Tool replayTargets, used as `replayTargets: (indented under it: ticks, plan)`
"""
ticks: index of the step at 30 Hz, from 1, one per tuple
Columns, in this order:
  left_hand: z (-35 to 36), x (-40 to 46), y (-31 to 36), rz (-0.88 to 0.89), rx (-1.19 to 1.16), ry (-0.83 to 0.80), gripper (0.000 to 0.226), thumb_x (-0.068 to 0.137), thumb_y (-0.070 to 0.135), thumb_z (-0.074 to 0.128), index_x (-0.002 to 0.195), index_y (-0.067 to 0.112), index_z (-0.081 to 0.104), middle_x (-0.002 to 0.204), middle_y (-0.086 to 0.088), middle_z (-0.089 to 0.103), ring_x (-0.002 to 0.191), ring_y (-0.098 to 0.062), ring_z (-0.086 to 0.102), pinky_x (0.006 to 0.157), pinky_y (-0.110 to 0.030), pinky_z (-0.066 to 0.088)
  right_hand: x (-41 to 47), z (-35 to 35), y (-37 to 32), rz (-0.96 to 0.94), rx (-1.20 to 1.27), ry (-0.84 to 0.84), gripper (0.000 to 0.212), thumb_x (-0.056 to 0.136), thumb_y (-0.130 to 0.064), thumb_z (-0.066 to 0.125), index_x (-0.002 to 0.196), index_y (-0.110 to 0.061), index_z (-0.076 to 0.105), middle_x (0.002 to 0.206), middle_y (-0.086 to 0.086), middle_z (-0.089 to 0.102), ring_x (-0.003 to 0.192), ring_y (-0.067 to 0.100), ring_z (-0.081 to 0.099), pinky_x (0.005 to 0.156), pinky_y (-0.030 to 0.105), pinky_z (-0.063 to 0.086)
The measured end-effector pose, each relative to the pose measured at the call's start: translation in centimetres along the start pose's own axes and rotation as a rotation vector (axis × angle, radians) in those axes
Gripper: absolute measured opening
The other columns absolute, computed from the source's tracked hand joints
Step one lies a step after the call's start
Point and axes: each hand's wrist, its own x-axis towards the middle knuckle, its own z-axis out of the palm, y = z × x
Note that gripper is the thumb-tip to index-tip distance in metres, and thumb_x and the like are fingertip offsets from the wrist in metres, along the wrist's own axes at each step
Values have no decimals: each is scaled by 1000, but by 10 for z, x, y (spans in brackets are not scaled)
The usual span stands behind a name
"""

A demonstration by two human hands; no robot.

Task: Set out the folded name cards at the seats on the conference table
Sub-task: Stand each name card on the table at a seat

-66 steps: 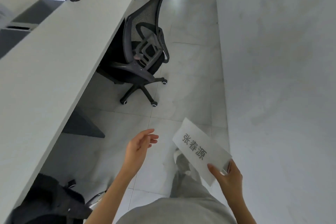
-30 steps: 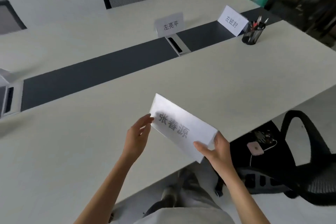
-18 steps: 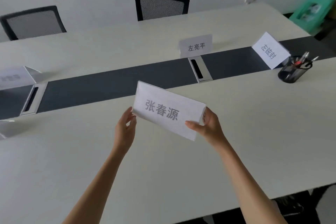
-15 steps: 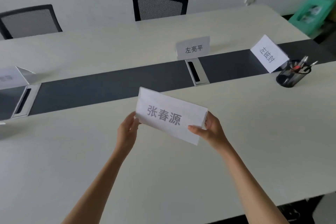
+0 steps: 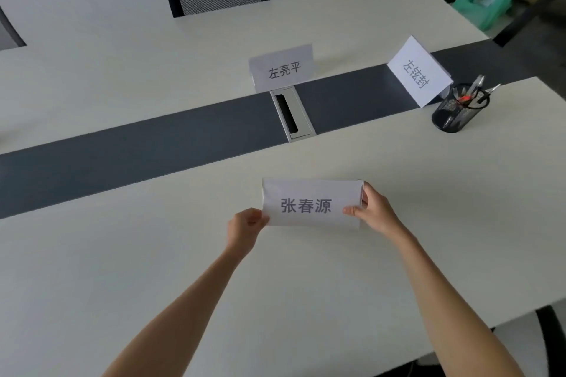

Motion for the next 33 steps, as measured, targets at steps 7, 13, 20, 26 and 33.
replayTargets:
  ticks: [7,13,20,26,33]
  plan:
    - [21,15,1,-57,-58,8,13,84,15,57,84,9,68,72,-8,61,70,-19,51,63,-28,38,17,1,15,-39,-13,123,61,71,-3,73,124,-17,47,104,6,63,98,19,60,84,9,46]
    - [27,23,1,-56,-96,55,16,85,15,55,70,20,56,70,-6,50,69,-16,39,59,-29,30,28,9,15,-37,-14,225,60,75,-8,71,129,-14,45,110,0,62,98,14,61,78,-2,40]
    - [37,15,2,-38,-148,139,21,86,4,46,91,11,66,84,-3,65,79,-17,58,69,-20,41,24,28,33,48,-112,492,31,79,-19,68,104,-2,61,102,19,69,93,30,64,79,30,44]
    - [48,2,3,-3,-248,90,58,73,-9,30,111,23,62,110,10,67,96,6,59,76,-4,43,13,45,38,108,139,478,55,81,20,29,132,4,39,140,20,43,122,16,42,85,-10,27]
    - [42,37,27,-11,-293,21,64,76,-9,33,130,22,46,130,9,54,117,-5,50,93,-20,38,65,34,15,109,131,413,58,81,17,26,134,-3,39,143,14,42,131,25,41,93,0,28]
